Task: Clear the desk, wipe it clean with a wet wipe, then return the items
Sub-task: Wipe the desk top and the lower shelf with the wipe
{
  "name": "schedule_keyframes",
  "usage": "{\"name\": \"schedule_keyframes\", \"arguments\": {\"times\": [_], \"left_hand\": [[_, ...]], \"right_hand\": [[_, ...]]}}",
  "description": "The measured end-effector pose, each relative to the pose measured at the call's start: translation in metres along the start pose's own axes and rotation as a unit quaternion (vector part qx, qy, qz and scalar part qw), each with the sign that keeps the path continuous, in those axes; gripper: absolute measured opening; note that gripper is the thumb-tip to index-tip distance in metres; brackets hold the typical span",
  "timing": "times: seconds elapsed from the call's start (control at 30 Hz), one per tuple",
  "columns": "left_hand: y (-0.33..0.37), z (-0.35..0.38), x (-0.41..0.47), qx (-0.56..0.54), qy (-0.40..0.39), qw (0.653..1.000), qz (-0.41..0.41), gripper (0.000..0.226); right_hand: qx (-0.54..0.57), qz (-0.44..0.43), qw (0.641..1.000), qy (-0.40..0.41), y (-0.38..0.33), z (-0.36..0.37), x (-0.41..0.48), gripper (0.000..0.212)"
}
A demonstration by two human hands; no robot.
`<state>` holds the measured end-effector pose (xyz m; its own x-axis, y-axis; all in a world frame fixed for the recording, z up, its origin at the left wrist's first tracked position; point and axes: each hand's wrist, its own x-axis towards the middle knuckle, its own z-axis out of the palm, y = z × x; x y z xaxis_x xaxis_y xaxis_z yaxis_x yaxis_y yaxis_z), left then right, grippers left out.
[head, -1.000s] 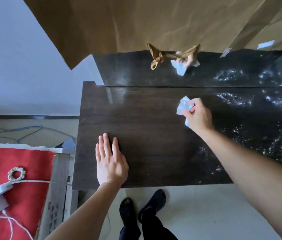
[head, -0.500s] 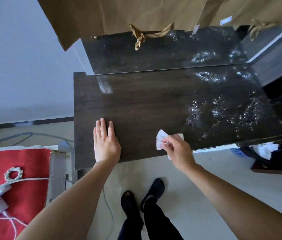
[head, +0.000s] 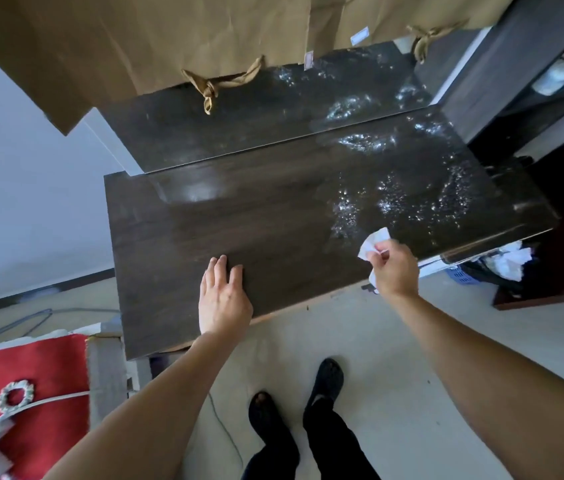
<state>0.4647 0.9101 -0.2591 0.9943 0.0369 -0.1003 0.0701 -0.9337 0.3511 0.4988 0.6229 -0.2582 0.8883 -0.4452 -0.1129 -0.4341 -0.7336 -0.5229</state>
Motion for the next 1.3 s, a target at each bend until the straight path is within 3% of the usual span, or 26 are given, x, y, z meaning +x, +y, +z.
{"name": "schedule_keyframes", "arguments": {"times": [0.1, 0.17, 0.23, 0.3, 0.43, 0.53, 0.7, 0.83, 0.93, 1.0, 1.17, 1.23, 1.3], "left_hand": [[0.024, 0.01, 0.008, -0.025, 0.008, 1.0, 0.01, 0.044], [0.035, 0.016, 0.016, -0.033, 0.012, 0.999, -0.002, 0.044], [0.04, 0.022, 0.027, -0.032, 0.027, 0.999, -0.023, 0.046], [0.043, 0.028, 0.037, -0.034, 0.047, 0.997, -0.056, 0.047], [0.049, 0.044, 0.044, -0.025, 0.068, 0.993, -0.097, 0.05], [0.05, 0.05, 0.045, -0.004, 0.063, 0.992, -0.109, 0.055], [0.054, 0.048, 0.045, 0.015, 0.062, 0.992, -0.11, 0.048], [0.059, 0.044, 0.046, 0.015, 0.07, 0.991, -0.112, 0.051], [0.06, 0.042, 0.048, 0.014, 0.079, 0.99, -0.115, 0.05], [0.061, 0.041, 0.047, 0.015, 0.076, 0.99, -0.116, 0.049], [0.064, 0.037, 0.048, 0.021, 0.083, 0.99, -0.116, 0.05], [0.065, 0.035, 0.048, 0.017, 0.075, 0.991, -0.114, 0.051], [0.064, 0.034, 0.048, 0.016, 0.068, 0.991, -0.113, 0.052]], "right_hand": [[-0.001, 0.05, 0.998, 0.026, 0.005, -0.007, 0.006, 0.021], [0.011, -0.044, 0.998, -0.037, -0.014, 0.007, -0.023, 0.011], [0.003, -0.173, 0.974, -0.149, -0.03, 0.021, -0.058, 0.007], [-0.017, -0.226, 0.955, -0.19, -0.028, 0.022, -0.057, 0.013], [-0.072, -0.188, 0.978, -0.054, -0.011, 0.003, 0.024, 0.023], [-0.045, -0.184, 0.98, -0.055, -0.011, -0.003, 0.055, 0.028], [-0.052, -0.345, 0.913, -0.213, 0.003, -0.003, 0.018, 0.02], [-0.061, -0.412, 0.901, -0.122, 0.006, -0.015, 0.03, 0.026], [-0.109, -0.489, 0.846, -0.183, 0.01, -0.008, 0.033, 0.031], [-0.141, -0.485, 0.836, -0.217, 0.019, -0.005, 0.046, 0.038], [-0.194, -0.375, 0.892, -0.163, -0.001, 0.007, 0.079, 0.047], [-0.2, -0.397, 0.878, -0.175, 0.006, 0.011, 0.056, 0.053], [-0.206, -0.462, 0.836, -0.212, 0.029, 0.006, 0.031, 0.053]]}}
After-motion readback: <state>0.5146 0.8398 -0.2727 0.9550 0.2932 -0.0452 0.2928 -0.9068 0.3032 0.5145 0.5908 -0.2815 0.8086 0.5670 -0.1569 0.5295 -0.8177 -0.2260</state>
